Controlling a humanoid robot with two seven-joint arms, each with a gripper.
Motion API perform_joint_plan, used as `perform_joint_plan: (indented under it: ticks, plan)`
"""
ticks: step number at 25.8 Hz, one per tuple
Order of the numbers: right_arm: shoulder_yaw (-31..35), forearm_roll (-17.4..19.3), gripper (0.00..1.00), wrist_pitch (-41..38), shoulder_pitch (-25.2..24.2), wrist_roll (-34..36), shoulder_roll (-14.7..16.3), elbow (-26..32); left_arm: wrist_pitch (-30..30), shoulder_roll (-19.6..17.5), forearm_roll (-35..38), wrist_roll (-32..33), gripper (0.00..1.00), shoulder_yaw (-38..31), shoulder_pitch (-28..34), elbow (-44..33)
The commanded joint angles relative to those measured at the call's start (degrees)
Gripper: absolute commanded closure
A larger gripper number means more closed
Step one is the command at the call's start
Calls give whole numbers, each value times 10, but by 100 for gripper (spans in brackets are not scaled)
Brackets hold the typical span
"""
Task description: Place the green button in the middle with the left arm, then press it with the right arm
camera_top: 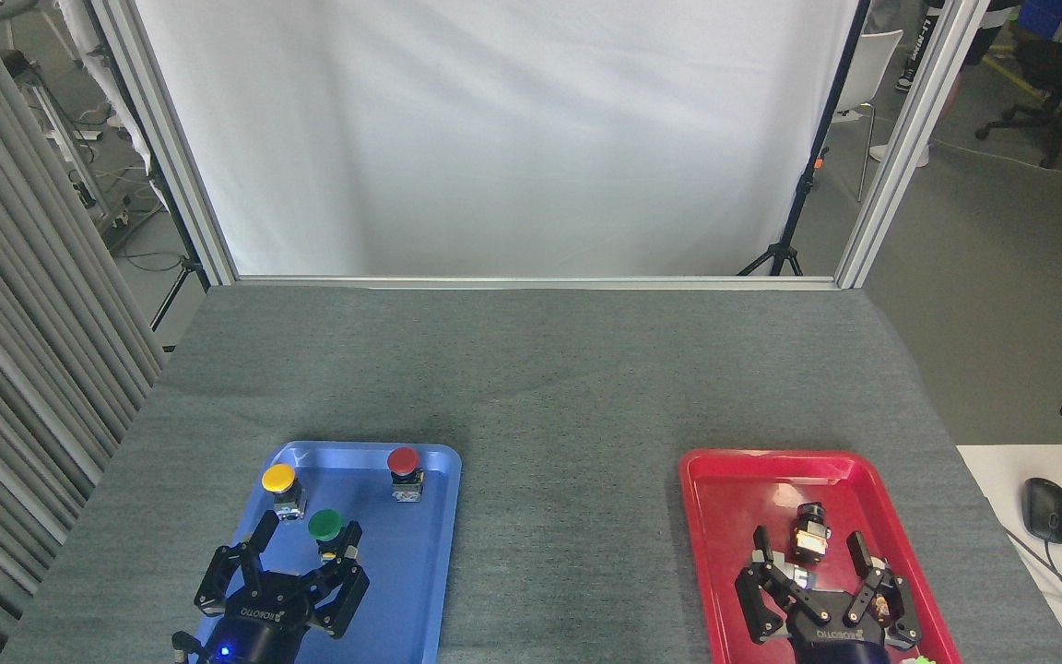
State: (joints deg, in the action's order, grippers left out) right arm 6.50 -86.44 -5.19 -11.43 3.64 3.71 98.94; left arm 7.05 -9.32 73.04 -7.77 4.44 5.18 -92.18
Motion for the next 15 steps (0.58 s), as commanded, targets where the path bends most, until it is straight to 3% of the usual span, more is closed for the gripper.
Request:
perform_joint_plan:
  ticks: [1,15]
  plan:
    - [0,0,0,-14,0,0,0,1,0,-3,-3,2,0,-2,-2,-2]
    - [0,18,0,-10,0,-1,-1,1,2,-3,0,11,1,-2,7,1]
